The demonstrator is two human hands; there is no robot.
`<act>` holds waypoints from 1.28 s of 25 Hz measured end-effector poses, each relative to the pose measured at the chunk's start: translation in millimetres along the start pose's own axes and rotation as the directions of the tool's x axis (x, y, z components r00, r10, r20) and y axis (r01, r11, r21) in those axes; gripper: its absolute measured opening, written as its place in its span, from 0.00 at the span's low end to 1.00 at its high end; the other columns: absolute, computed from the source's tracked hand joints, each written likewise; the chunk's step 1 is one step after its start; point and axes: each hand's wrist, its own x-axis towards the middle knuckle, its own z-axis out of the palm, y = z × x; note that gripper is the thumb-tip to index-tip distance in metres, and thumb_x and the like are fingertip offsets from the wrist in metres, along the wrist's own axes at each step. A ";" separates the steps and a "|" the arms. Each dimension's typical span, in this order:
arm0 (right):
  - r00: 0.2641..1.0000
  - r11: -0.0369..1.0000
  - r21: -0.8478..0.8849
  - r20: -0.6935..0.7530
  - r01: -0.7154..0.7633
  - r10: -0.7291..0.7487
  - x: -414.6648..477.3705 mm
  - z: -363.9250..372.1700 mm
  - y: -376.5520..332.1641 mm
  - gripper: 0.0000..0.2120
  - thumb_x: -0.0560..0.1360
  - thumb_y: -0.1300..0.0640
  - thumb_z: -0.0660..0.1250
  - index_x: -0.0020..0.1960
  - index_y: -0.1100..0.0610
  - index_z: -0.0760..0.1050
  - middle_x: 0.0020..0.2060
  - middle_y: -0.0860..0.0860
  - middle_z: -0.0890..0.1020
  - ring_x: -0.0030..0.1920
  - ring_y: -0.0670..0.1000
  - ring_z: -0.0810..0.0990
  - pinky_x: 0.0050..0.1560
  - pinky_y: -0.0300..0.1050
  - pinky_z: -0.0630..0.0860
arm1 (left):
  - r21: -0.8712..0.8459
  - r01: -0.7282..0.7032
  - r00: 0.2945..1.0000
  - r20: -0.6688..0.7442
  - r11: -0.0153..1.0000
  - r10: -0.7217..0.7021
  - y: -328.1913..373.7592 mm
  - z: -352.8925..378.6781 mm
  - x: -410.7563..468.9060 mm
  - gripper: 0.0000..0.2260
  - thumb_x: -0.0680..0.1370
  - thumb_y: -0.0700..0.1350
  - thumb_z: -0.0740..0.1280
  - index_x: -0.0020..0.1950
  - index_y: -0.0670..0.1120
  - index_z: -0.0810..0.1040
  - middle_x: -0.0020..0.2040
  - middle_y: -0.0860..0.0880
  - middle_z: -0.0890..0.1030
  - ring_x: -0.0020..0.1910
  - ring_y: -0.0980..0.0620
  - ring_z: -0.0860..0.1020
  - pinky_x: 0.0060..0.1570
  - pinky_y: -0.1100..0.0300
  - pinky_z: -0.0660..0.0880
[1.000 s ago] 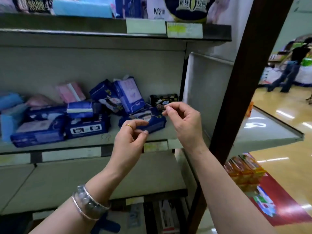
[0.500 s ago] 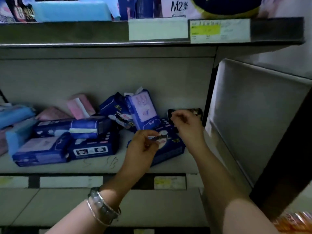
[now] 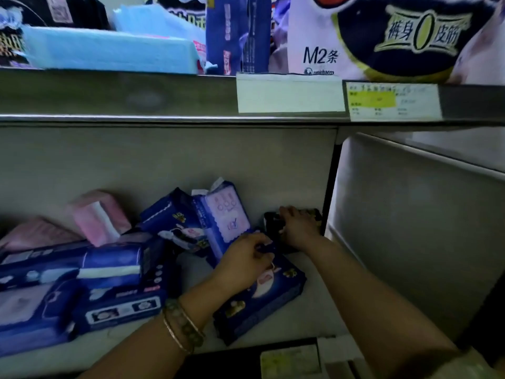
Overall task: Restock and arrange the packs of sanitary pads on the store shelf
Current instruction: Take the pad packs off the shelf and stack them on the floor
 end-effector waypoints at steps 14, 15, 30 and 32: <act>0.964 0.960 0.273 -0.234 -0.061 0.128 -42.1 -108.6 -7.8 0.27 0.66 0.41 0.72 0.62 0.50 0.73 0.59 0.51 0.77 0.63 0.58 0.68 0.53 0.47 0.62 | -0.219 -0.035 0.984 -0.179 0.975 -0.005 3.8 5.3 9.8 0.23 0.74 0.42 0.70 0.65 0.51 0.63 0.62 0.49 0.69 0.56 0.51 0.72 0.59 0.57 0.72; 0.974 0.949 0.315 -0.205 -0.028 0.097 -52.9 -122.4 -11.9 0.27 0.65 0.41 0.73 0.61 0.50 0.74 0.57 0.51 0.78 0.62 0.57 0.70 0.54 0.47 0.63 | -0.275 -0.049 0.975 -0.224 0.960 -0.014 7.2 3.9 8.1 0.27 0.72 0.43 0.71 0.66 0.52 0.61 0.62 0.51 0.68 0.58 0.51 0.71 0.60 0.56 0.71; 0.996 0.506 0.858 -0.053 0.085 -0.077 -169.7 -110.9 -2.5 0.20 0.71 0.40 0.64 0.43 0.56 0.81 0.39 0.50 0.83 0.40 0.46 0.80 0.41 0.39 0.74 | -0.856 -0.017 0.883 -0.256 0.517 -0.393 52.8 27.1 -106.9 0.12 0.70 0.42 0.68 0.53 0.46 0.78 0.46 0.47 0.85 0.43 0.51 0.83 0.36 0.61 0.79; 0.994 0.450 0.891 -0.006 0.053 -0.105 -181.0 -101.1 -0.4 0.15 0.70 0.39 0.64 0.43 0.50 0.79 0.40 0.44 0.82 0.39 0.40 0.78 0.40 0.36 0.72 | -0.870 -0.037 0.832 -0.299 0.491 -0.467 50.4 26.1 -118.3 0.10 0.72 0.43 0.68 0.53 0.46 0.78 0.45 0.48 0.85 0.43 0.52 0.83 0.35 0.61 0.79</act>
